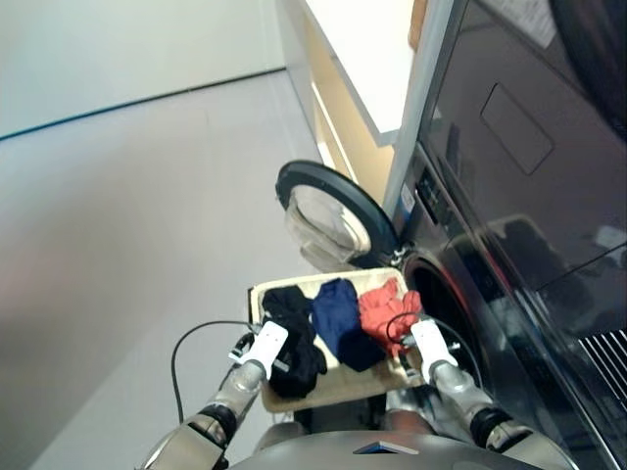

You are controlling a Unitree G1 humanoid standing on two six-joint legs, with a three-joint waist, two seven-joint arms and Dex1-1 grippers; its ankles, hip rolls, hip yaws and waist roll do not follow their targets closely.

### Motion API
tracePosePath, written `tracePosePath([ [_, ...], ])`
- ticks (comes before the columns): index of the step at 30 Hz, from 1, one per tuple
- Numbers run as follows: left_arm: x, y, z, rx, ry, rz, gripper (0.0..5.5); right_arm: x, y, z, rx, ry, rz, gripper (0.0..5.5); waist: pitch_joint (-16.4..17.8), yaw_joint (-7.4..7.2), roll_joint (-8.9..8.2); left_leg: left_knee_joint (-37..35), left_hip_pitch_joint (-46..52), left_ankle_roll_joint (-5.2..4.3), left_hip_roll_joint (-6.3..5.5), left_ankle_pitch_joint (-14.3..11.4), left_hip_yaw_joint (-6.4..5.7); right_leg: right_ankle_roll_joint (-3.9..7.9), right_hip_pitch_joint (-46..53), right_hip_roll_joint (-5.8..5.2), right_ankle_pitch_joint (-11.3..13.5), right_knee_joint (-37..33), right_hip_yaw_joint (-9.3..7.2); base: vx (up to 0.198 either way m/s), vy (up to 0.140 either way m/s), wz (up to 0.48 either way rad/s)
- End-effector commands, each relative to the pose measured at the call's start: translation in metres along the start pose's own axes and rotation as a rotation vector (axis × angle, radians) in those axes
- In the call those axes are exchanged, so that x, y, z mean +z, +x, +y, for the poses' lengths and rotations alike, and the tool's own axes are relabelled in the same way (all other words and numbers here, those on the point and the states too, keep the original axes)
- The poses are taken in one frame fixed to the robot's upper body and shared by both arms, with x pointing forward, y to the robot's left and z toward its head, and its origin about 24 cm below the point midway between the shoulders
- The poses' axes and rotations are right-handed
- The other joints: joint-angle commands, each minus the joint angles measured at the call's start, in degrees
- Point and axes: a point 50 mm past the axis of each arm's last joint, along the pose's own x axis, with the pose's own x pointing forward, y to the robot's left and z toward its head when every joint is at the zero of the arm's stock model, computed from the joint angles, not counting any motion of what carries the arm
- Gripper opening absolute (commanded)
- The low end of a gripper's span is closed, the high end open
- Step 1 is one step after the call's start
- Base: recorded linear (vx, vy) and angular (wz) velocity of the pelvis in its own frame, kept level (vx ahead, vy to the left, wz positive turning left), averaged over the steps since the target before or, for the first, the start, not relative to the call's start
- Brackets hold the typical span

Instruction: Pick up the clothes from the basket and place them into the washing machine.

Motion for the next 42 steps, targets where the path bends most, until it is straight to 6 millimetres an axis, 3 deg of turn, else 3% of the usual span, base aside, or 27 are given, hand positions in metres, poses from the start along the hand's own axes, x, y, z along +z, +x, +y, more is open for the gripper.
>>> tracePosePath([
  [1,0.041,0.012,0.031,0.085,0.063,-0.109,5.5,0.059,0.011,0.013,0.035,0.023,-0.219,5.5,3.03,-1.35,-4.76,4.01,-2.66,0.43,-3.33,-2.65,2.08,7.34,-1.69,-2.75,-4.16,4.24,2.01,-0.068,0.035,-0.106],
  [11,0.098,0.02,0.069,0.23,-0.037,-0.202,5.5,0.146,0.015,0.004,0.01,0.024,-0.481,5.5,7.77,-1.83,-4.38,11.19,-17.96,0.71,-3.56,-3.2,1.83,6.8,-18.05,-3.85,-4.74,12.61,1.86,-0.068,0.021,0.008],
  [14,0.103,0.02,0.076,0.267,-0.091,-0.199,5.5,0.16,0.015,0.005,0.003,0.026,-0.518,5.5,7.99,-2.02,-4.49,16.43,-23.78,1.27,-3.19,-4.97,1.58,6.49,-23.07,-4.17,-5.73,16.68,1.98,0.021,0.003,0.045],
  [16,0.106,0.021,0.079,0.276,-0.12,-0.201,5.5,0.169,0.013,0.006,0.003,0.028,-0.548,5.5,7.85,-1.97,-4.35,19.67,-26.44,1.32,-2.85,-7.57,0.95,6.56,-25.25,-3.93,-7.79,19.17,2.29,0.073,0.014,0.123],
  [25,0.122,0.018,0.106,0.349,-0.169,-0.208,5.5,0.21,0.002,0.014,0.032,0.056,-0.7,5.5,7.07,-2.94,-4.69,27.27,-38.88,1.97,-2.2,-9.68,-0.23,6.07,-37.0,-4.02,-9.28,26.06,2.77,0.0,0.0,0.0],
  [26,0.123,0.018,0.108,0.355,-0.176,-0.207,4.94,0.212,0.002,0.014,0.035,0.061,-0.702,5.5,6.94,-3.02,-4.71,27.8,-39.83,1.98,-2.19,-9.8,-0.48,5.99,-37.88,-3.96,-9.39,26.51,2.76,0.0,0.0,0.0],
  [27,0.123,0.018,0.109,0.362,-0.187,-0.205,0.32,0.212,0.002,0.016,0.04,0.055,-0.699,5.5,6.74,-3.06,-4.75,28.26,-40.43,2.02,-2.1,-9.96,-0.6,5.89,-38.49,-3.86,-9.56,26.87,2.74,0.0,0.0,0.0],
  [28,0.126,0.017,0.11,0.367,-0.194,-0.216,0.0,0.212,0.002,0.016,0.037,0.047,-0.698,5.5,6.56,-2.98,-4.72,28.57,-40.85,2.08,-2.04,-10.0,-0.74,5.8,-38.78,-3.85,-9.64,27.19,2.62,0.0,0.0,0.0],
  [38,0.132,0.018,0.099,0.33,-0.248,-0.284,0.0,0.193,0.006,0.015,0.039,0.049,-0.65,5.5,3.96,-2.71,-4.26,23.96,-35.47,1.89,-2.78,-9.19,-1.17,5.91,-35.1,-3.68,-9.17,24.45,2.72,0.0,0.0,0.0],
  [42,0.148,0.013,0.104,0.344,-0.323,-0.39,0.0,0.187,0.005,0.014,0.049,0.062,-0.641,5.5,3.97,-2.26,-4.07,19.67,-29.61,1.41,-2.78,-7.96,-0.89,6.08,-29.93,-3.75,-8.12,21.19,2.78,0.0,0.0,0.0],
])
